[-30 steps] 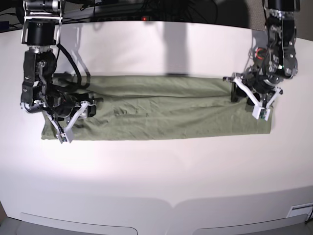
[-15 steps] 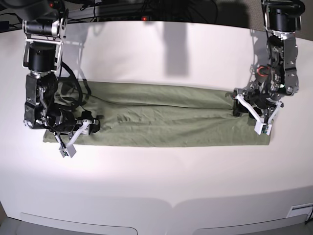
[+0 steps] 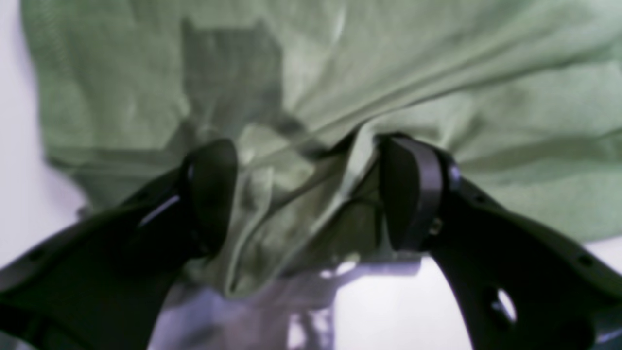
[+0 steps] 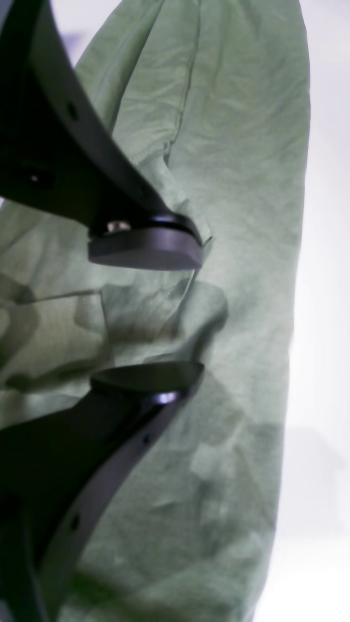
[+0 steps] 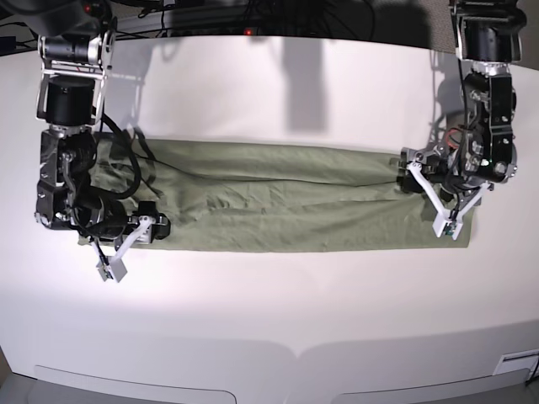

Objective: Fold the T-shirt properly

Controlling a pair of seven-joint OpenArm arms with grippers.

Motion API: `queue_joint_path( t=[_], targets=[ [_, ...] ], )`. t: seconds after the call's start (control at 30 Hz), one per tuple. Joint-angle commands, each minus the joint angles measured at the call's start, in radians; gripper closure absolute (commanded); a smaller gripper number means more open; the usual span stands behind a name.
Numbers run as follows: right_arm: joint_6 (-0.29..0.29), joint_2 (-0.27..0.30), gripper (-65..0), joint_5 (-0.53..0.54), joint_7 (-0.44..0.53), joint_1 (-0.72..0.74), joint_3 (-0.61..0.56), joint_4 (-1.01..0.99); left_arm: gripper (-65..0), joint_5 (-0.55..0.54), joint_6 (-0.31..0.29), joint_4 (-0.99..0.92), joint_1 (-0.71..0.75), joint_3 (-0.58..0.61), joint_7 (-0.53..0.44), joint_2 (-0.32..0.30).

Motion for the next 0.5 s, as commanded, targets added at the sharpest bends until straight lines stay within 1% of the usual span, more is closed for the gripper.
queue_joint_path(
  t=[0.0, 0.27, 0.47],
  targets=[
    [0.007, 0.014, -30.6, 0.013, 0.012, 0.027, 0.002, 0.021, -45.3, -0.004, 0.002, 0.048, -0.033, -0.003, -0.012, -0.012],
    [0.007, 0.014, -30.6, 0.013, -0.005, 0.027, 0.002, 0.021, -45.3, -0.004, 0.001, 0.231, -0.048, -0.003, -0.009, -0.024],
    [0.007, 0.014, -30.6, 0.013, -0.037, 0.027, 0.002, 0.021, -45.2, -0.001, 0.002, 0.255, -0.048, -0.003, -0.006, -0.101]
  ],
)
